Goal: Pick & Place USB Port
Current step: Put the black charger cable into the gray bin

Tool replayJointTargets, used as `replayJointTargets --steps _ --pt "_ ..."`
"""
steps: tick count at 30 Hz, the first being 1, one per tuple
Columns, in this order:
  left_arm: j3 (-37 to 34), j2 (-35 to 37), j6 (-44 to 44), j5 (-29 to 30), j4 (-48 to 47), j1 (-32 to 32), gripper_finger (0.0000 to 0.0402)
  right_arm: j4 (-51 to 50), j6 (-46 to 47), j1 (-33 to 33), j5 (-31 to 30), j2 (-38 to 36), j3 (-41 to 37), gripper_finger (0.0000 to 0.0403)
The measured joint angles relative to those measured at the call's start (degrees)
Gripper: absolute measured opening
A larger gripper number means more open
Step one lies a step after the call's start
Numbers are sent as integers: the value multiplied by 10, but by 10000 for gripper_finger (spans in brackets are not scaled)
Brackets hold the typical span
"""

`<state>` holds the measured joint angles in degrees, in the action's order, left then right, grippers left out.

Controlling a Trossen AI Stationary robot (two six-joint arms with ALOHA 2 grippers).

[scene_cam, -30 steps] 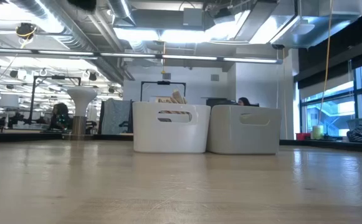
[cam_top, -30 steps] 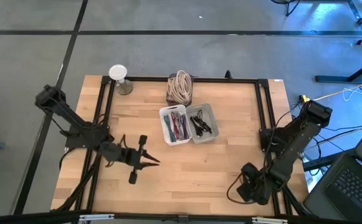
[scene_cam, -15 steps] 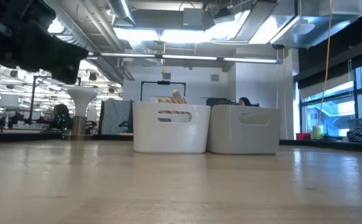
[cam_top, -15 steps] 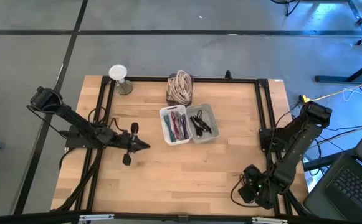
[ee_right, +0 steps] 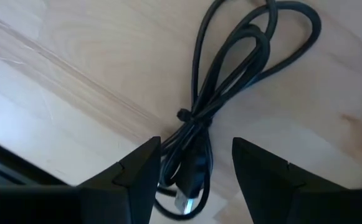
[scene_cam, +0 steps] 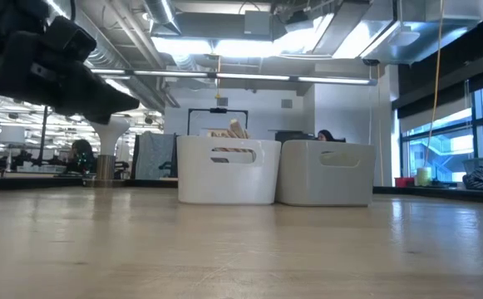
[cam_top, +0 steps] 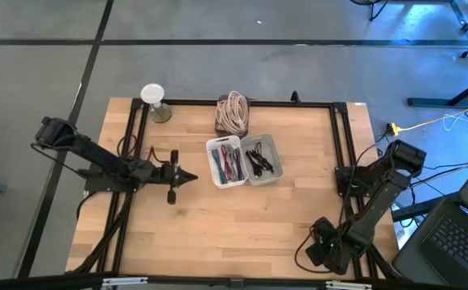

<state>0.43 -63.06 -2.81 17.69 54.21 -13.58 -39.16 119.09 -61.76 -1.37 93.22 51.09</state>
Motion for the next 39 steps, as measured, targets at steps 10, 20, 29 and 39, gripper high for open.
replayJointTargets --steps 10,20,29,39 --pt "0 127 11 -12 -134 46 3 4 -11 0 -14 9 0 200" --pt "0 310 0 22 -340 47 2 3 -10 0 -21 9 0 199" --pt "0 435 -12 48 -473 47 2 2 -8 0 -46 9 0 148" --pt "0 479 -6 57 -506 47 1 1 -10 0 -63 9 0 11"
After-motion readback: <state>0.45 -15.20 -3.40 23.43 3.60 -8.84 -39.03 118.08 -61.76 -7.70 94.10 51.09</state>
